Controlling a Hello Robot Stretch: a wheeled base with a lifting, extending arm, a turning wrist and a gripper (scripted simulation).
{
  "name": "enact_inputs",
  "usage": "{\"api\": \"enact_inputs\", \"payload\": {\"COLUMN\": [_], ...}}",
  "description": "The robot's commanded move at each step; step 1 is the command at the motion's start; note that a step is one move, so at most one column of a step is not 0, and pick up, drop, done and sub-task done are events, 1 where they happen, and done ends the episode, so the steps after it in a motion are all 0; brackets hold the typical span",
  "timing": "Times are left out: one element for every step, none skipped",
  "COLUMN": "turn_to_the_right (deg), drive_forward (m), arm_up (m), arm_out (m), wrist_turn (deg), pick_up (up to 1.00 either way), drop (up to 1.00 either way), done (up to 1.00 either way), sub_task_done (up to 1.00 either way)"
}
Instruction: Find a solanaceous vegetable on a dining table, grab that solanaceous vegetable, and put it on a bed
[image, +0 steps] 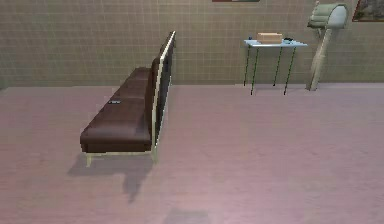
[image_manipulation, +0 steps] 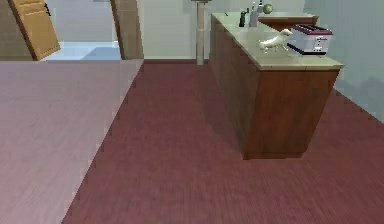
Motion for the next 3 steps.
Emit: {"api": "enact_inputs", "payload": {"turn_to_the_right": [0.0, 45.0, 33.0], "drive_forward": [0.20, 0.00, 0.00], "arm_up": [0.00, 0.00, 0.00], "arm_out": [0.00, 0.00, 0.00], "wrist_turn": [0.0, 0.0, 0.0], "pick_up": [0.00, 0.00, 0.00], "drop": [0.00, 0.00, 0.00], "done": [0.00, 0.00, 0.00], "sub_task_done": [0.00, 0.00, 0.00]}}
